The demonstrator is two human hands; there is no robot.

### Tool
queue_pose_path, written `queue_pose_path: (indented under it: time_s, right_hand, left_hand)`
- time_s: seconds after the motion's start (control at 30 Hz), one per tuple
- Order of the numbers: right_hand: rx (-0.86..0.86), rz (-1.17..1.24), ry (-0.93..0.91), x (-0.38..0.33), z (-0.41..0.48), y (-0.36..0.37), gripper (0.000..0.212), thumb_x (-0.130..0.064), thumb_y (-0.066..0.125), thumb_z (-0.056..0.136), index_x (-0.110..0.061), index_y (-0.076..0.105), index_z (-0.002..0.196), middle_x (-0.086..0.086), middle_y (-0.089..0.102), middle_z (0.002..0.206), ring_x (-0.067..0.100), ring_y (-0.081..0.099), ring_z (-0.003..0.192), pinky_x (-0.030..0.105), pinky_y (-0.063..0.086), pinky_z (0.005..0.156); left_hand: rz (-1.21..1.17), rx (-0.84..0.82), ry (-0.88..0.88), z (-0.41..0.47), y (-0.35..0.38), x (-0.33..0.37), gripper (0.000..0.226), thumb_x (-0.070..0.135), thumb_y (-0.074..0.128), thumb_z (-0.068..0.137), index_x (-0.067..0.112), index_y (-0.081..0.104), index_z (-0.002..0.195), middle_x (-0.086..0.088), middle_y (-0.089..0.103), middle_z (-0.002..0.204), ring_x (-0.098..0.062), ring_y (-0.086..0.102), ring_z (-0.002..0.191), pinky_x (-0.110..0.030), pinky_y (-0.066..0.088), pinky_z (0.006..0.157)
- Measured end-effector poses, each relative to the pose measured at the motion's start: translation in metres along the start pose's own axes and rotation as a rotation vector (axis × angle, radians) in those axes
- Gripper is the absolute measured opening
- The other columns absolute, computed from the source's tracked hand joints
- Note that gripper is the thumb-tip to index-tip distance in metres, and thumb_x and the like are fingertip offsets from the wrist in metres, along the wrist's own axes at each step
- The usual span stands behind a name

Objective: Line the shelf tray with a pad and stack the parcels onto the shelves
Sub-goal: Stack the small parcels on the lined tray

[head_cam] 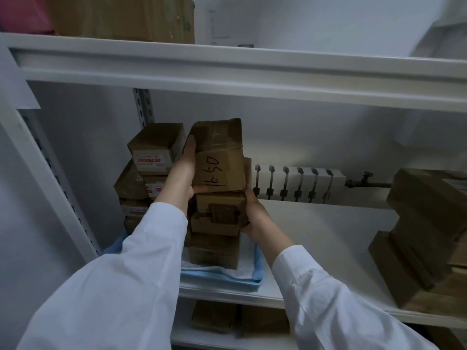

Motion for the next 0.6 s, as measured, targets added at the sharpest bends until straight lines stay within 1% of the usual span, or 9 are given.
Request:
queue_pose_path:
  time_s: [0.07,0.13,0.2,0.3,0.37,0.43,0.5,0.57,0.6]
  right_hand:
    - [-0.015,0.022,0.022,-0.002,-0.005,0.005,0.077,-0.078,0.035,0.078,-0.030,0.041,0.139,0.008,0.054,0.135,0.032,0.052,0.122,0.051,0.038,0.107]
    - [-0.027,0.038,0.041,-0.003,-0.007,0.008,0.070,-0.072,0.033,0.084,-0.026,0.045,0.135,0.010,0.057,0.131,0.032,0.053,0.120,0.050,0.038,0.107]
    - [-0.048,0.053,0.059,-0.001,-0.005,0.009,0.064,-0.069,0.032,0.088,-0.023,0.049,0.129,0.012,0.060,0.125,0.032,0.056,0.116,0.049,0.040,0.105]
    - [-0.077,0.042,0.085,0.005,-0.004,0.012,0.064,-0.071,0.032,0.086,-0.023,0.053,0.124,0.012,0.063,0.120,0.032,0.058,0.113,0.050,0.041,0.104]
    - [-0.064,0.035,0.091,0.007,-0.006,0.014,0.066,-0.074,0.033,0.083,-0.023,0.054,0.121,0.012,0.064,0.119,0.032,0.058,0.112,0.050,0.040,0.104]
    - [-0.046,0.041,0.114,0.010,-0.003,0.013,0.079,-0.080,0.032,0.076,-0.025,0.050,0.129,0.011,0.061,0.125,0.033,0.056,0.116,0.051,0.038,0.105]
    - [-0.048,0.047,0.146,0.010,-0.003,0.013,0.088,-0.084,0.025,0.074,-0.026,0.042,0.138,0.011,0.054,0.135,0.034,0.050,0.124,0.051,0.033,0.109]
    - [-0.044,0.022,0.163,0.005,-0.013,0.012,0.086,-0.080,0.018,0.080,-0.024,0.039,0.141,0.011,0.049,0.141,0.033,0.044,0.130,0.049,0.030,0.112]
    - [-0.060,0.018,0.159,0.002,-0.014,0.010,0.083,-0.077,0.016,0.083,-0.023,0.040,0.141,0.011,0.049,0.141,0.033,0.044,0.130,0.047,0.031,0.111]
  left_hand:
    - [0.036,0.015,0.016,0.003,-0.001,0.003,0.065,0.070,0.036,0.086,0.019,0.043,0.125,-0.012,0.055,0.130,-0.036,0.054,0.114,-0.052,0.049,0.093]
    - [0.075,0.037,0.029,0.005,-0.004,0.005,0.073,0.072,0.035,0.085,0.018,0.041,0.133,-0.012,0.056,0.130,-0.036,0.055,0.114,-0.051,0.050,0.093]
    - [0.113,0.044,0.034,0.006,-0.006,0.004,0.078,0.074,0.032,0.084,0.017,0.040,0.136,-0.012,0.055,0.131,-0.036,0.055,0.115,-0.052,0.049,0.094]
    - [0.154,0.048,0.029,0.007,-0.009,0.001,0.083,0.077,0.030,0.082,0.017,0.036,0.139,-0.013,0.052,0.135,-0.037,0.053,0.117,-0.053,0.049,0.095]
    - [0.155,0.046,0.029,0.007,-0.010,0.000,0.083,0.077,0.029,0.082,0.016,0.038,0.138,-0.014,0.053,0.134,-0.037,0.054,0.116,-0.052,0.050,0.093]
    - [0.153,0.041,0.025,0.007,-0.009,-0.001,0.084,0.077,0.028,0.082,0.015,0.039,0.138,-0.014,0.056,0.130,-0.037,0.056,0.114,-0.051,0.052,0.090]
    - [0.164,0.033,0.020,0.008,-0.009,-0.001,0.084,0.077,0.028,0.082,0.016,0.039,0.138,-0.014,0.057,0.129,-0.037,0.057,0.112,-0.049,0.054,0.086]
    - [0.174,0.043,0.025,0.010,-0.011,-0.002,0.083,0.077,0.028,0.082,0.015,0.040,0.137,-0.014,0.058,0.127,-0.036,0.058,0.109,-0.048,0.055,0.085]
    - [0.179,0.057,0.036,0.012,-0.012,-0.002,0.083,0.076,0.028,0.083,0.014,0.041,0.135,-0.014,0.058,0.126,-0.036,0.058,0.109,-0.048,0.054,0.087]
Point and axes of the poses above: each hand's wrist, its own z-axis towards the middle knuckle, its own y-axis out of the palm, x = y × z, the point moved 7 cm from there along z, towards the middle knuckle
